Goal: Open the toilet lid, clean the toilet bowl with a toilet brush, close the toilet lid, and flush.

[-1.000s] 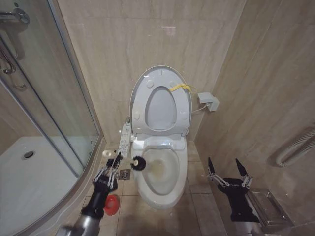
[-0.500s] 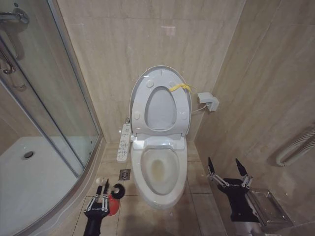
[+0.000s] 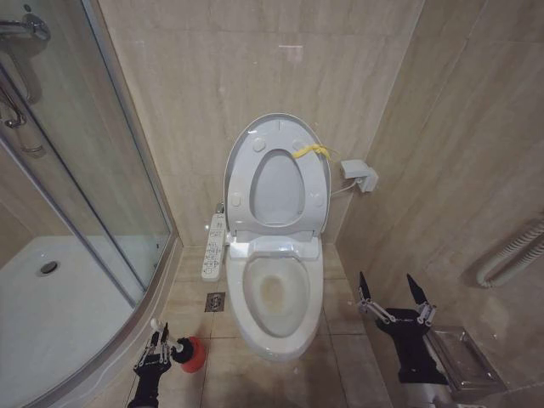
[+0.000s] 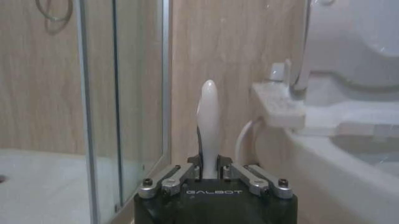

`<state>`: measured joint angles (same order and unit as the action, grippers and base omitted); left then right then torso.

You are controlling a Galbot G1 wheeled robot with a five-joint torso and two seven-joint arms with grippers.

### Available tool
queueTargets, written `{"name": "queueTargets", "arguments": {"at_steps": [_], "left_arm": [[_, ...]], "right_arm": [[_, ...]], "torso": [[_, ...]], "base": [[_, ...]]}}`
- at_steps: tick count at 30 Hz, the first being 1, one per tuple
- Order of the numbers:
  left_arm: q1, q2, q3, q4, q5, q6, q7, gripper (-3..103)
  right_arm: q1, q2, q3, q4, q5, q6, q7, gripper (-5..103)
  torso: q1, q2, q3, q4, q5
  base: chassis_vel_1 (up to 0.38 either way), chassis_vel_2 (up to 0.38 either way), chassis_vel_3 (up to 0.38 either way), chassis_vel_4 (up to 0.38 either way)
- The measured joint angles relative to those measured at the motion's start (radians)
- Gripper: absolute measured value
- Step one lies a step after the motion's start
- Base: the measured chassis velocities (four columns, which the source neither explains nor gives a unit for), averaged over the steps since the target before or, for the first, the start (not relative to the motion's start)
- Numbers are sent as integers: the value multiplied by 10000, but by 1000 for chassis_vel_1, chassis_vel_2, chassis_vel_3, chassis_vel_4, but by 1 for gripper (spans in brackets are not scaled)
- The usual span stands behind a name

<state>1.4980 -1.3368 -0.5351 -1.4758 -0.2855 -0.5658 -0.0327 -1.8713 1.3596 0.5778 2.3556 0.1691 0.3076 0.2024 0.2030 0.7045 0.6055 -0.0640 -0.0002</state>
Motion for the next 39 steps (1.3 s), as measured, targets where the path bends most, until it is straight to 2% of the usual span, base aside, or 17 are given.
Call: {"name": "queueTargets", "arguments": {"at_steps": [1, 7, 10, 15, 22, 31, 37, 39], "left_arm": [[-263, 10, -29, 456, -30, -211, 107, 15], [-880, 164, 37, 1538, -435, -499, 398, 15], [-1293, 226, 148, 2272, -723, -834, 663, 15], [-1576, 297, 325, 2842, -1081, -1027, 833, 15], [-1743, 330, 544, 3218, -1327, -1131, 1064, 15], [-1841, 257, 684, 3365, -1023, -898, 1133, 15], [-2058, 163, 740, 4092, -1032, -982, 1115, 15], [-2251, 171, 801, 4600, -1232, -1173, 1193, 15]], "right_arm": [[0, 0, 0, 1, 0, 0, 0, 100], [0, 0, 0, 0, 0, 0, 0, 100], [0, 0, 0, 0, 0, 0, 0, 100], [0, -1, 0, 0, 0, 0, 0, 100], [0, 0, -1, 0, 0, 0, 0, 100], [0, -1, 0, 0, 0, 0, 0, 100], [0, -1, 0, 0, 0, 0, -1, 100], [0, 0, 0, 0, 0, 0, 0, 100]], "torso": [[0, 0, 0, -1, -1], [0, 0, 0, 1, 1], [1, 0, 0, -1, 0], [0, 0, -1, 0, 3], [0, 0, -1, 1, 3], [0, 0, 0, 0, 1], [0, 0, -1, 0, 0], [0, 0, 0, 0, 0]], "base": [[0, 0, 0, 0], [0, 0, 0, 0], [0, 0, 0, 0], [0, 0, 0, 0], [0, 0, 0, 0], [0, 0, 0, 0], [0, 0, 0, 0], [0, 0, 0, 0]]}}
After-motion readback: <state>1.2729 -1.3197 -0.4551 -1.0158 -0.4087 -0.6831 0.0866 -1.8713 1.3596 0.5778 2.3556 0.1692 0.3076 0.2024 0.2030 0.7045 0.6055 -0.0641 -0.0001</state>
